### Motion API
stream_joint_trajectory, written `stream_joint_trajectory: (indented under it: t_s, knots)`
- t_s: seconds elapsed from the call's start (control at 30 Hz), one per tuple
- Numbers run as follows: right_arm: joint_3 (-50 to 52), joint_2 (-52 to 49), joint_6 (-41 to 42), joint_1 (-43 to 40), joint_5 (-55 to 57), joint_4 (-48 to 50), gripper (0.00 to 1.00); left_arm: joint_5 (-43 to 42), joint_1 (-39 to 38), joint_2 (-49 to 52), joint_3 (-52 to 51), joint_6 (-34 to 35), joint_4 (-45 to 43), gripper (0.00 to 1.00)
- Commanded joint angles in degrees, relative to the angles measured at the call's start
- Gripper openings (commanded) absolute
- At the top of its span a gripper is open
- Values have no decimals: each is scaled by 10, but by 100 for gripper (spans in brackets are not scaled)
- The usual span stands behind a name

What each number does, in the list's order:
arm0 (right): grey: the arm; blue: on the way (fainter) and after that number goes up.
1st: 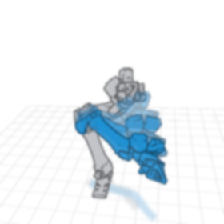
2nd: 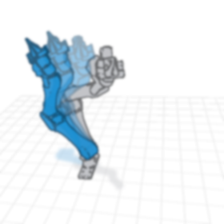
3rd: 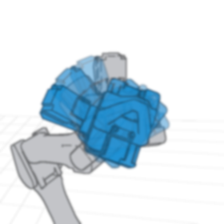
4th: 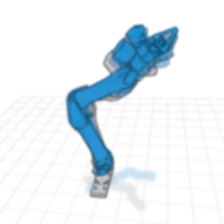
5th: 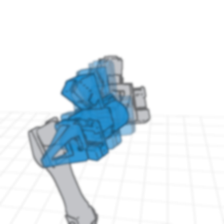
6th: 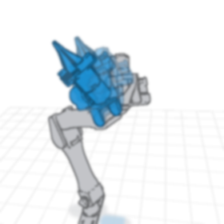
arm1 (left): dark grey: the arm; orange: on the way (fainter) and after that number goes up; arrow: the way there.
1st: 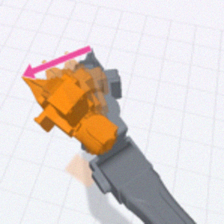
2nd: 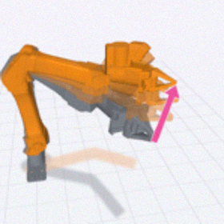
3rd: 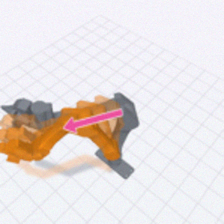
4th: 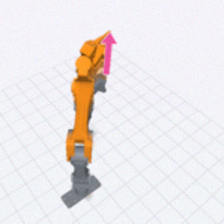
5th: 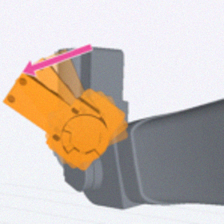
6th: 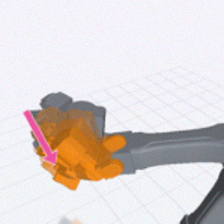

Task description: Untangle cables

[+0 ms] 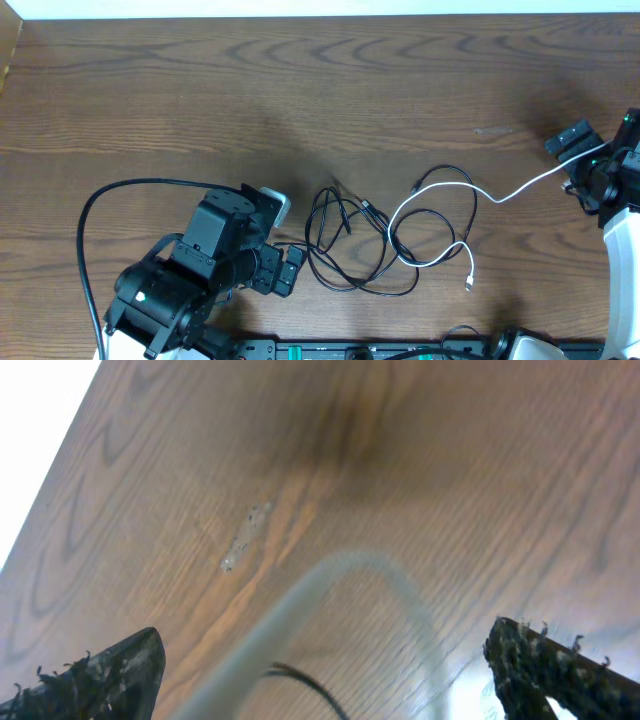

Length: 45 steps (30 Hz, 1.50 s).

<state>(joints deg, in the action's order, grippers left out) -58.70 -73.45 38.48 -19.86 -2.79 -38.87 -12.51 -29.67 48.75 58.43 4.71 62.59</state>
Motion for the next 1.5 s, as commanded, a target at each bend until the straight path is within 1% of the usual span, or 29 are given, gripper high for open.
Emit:
stream_joint_trajectory:
  t_s: [0.0,0.23,0.37,0.53,0.67,0.73,0.8,0.83,0.87,0.9,0.97,1.0,1.03,1.07,1.1,1.13,1.17,1.2,1.27,1.37,1.43,1.47]
  knots:
    - [-1,-1,116,0,-1,-16,99,-8,2,-2,6,5,0,98]
    - [-1,-1,251,-6,123,-103,99,-14,2,-2,6,5,2,98]
    - [-1,-1,262,-6,130,-144,99,-14,2,-2,6,5,-2,98]
    - [-1,-1,262,-5,83,-259,99,-14,2,-2,6,5,-3,98]
    - [-1,-1,260,-5,-32,-362,99,-14,2,-2,6,5,-3,98]
    - [-1,-1,236,-5,-96,-392,99,-14,2,-2,6,5,-3,98]
    - [-1,-1,186,-5,-162,-400,99,-14,2,-2,6,5,-3,98]
    - [-1,-1,138,-5,-210,-400,99,-14,2,-2,6,5,-3,98]
    - [-1,-1,107,-5,-250,-401,99,-14,2,-2,6,5,-3,97]
    - [-1,-1,53,-5,-326,-402,99,-14,2,-2,6,5,-3,98]
    - [-1,-1,-14,-5,-422,-398,99,-14,2,-2,6,5,-3,98]
    - [-1,-1,-22,-6,-440,-382,94,-14,2,-2,6,5,-3,98]
    - [-1,-1,-21,-6,-438,-351,86,-14,2,-2,6,5,-3,98]
    - [-1,-1,-22,-6,-417,-318,59,-14,2,-2,6,5,-3,98]
    - [-1,-1,-30,-6,-308,-262,19,-14,2,-2,6,5,-3,98]
    - [-1,-1,-24,-6,-236,-249,36,-14,2,-2,6,5,-3,98]
    - [-1,-1,-7,-6,-172,-245,99,-14,2,-2,6,5,-3,98]
    - [-1,-2,12,-6,-141,-250,99,-14,2,-2,6,5,-3,98]
    - [-1,-2,24,-5,-151,-273,99,-14,2,-2,6,5,-3,98]
    - [-1,-2,24,-6,-269,-326,99,-14,2,-2,6,5,-6,98]
    - [-1,-2,38,-6,-309,-343,99,-14,2,-2,6,5,-9,98]
    - [-1,-2,58,-6,-312,-347,99,-14,2,-2,6,5,-10,98]
